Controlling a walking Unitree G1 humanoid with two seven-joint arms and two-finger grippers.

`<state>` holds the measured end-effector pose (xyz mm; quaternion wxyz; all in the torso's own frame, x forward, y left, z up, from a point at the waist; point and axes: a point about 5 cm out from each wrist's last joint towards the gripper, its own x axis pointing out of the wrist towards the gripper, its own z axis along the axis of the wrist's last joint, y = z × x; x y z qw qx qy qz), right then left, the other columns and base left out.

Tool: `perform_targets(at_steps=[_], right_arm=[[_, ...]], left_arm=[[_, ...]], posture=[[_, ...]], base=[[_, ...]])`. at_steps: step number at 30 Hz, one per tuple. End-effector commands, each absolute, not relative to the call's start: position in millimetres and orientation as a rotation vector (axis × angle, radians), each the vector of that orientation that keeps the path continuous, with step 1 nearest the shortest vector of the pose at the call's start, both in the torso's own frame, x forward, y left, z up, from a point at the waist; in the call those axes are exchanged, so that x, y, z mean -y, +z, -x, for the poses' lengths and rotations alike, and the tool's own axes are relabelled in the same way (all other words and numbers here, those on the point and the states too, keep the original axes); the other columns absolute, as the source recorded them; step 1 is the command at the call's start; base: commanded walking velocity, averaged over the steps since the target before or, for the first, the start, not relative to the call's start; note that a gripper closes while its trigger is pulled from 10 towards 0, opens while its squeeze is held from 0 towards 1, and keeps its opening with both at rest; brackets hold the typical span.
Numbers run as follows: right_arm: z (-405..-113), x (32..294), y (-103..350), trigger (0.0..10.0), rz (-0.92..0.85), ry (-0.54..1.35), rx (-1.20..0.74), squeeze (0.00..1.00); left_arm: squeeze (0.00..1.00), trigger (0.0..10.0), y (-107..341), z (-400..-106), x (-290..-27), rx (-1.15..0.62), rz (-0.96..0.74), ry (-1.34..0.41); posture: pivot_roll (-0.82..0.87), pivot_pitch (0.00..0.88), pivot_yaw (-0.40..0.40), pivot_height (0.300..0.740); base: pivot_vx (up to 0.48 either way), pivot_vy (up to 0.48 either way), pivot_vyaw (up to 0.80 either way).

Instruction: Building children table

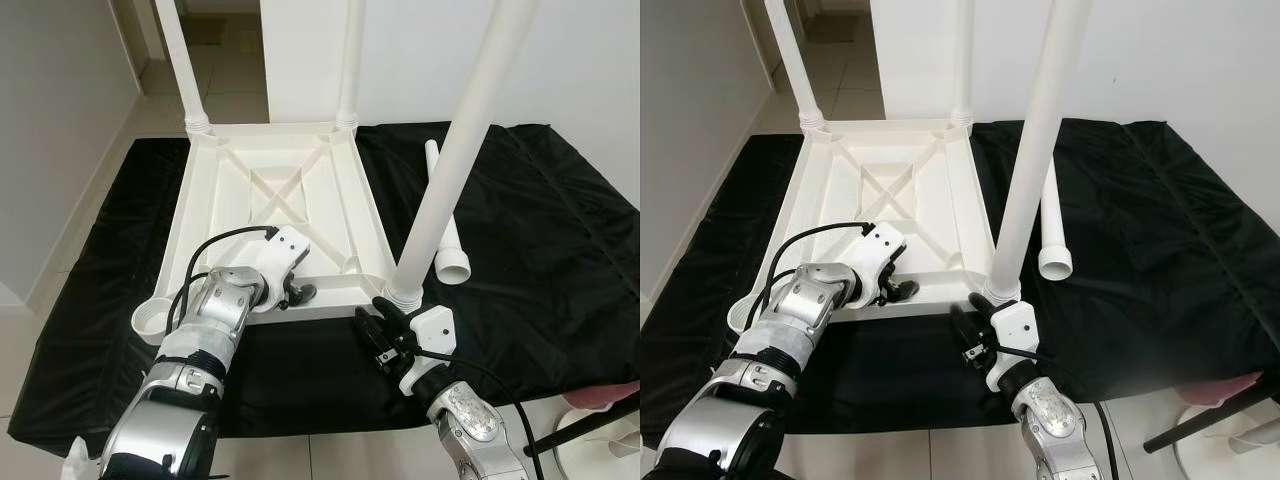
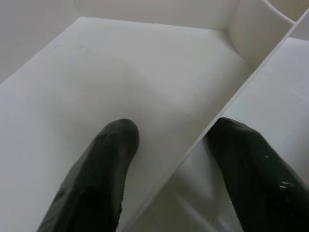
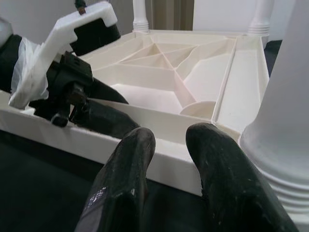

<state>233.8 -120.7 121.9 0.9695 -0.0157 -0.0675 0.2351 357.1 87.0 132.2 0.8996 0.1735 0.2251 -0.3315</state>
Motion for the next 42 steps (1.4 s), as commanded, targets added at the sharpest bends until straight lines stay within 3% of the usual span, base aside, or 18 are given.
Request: perform_targets(at_steps=[1,24,35,42], right_arm=[[-233.9,119.1,118.3,10.0,0.038,0.477,0.119,0.00],[-235.5,115.7,116.0,10.0,0.043,0.486,0.113,0.00],[-235.8,112.9,112.2,10.0,0.054,0.503,0.103,0.00],[-238.6,112.9,111.8,10.0,0.061,0.513,0.100,0.00]], left_arm=[[0.00,0.0,123.4,-361.5,-120.0,-0.447,-0.427,-0.217],[0.00,0.0,132.2,-333.7,-158.8,-0.454,-0.411,-0.074],[0.00,0.0,149.2,-309.5,-199.7,-0.398,-0.335,0.235],[0.00,0.0,154.0,-305.6,-203.5,-0.365,-0.306,0.326]], posture=[[-0.06,0.048,0.040,0.740],[-0.05,0.056,0.036,0.740],[-0.04,0.058,0.019,0.740],[-0.04,0.058,0.010,0.740]], base=[[0.000,0.000,0.00],[0.000,0.000,0.00],[0.000,0.000,0.00],[0.000,0.000,0.00]])
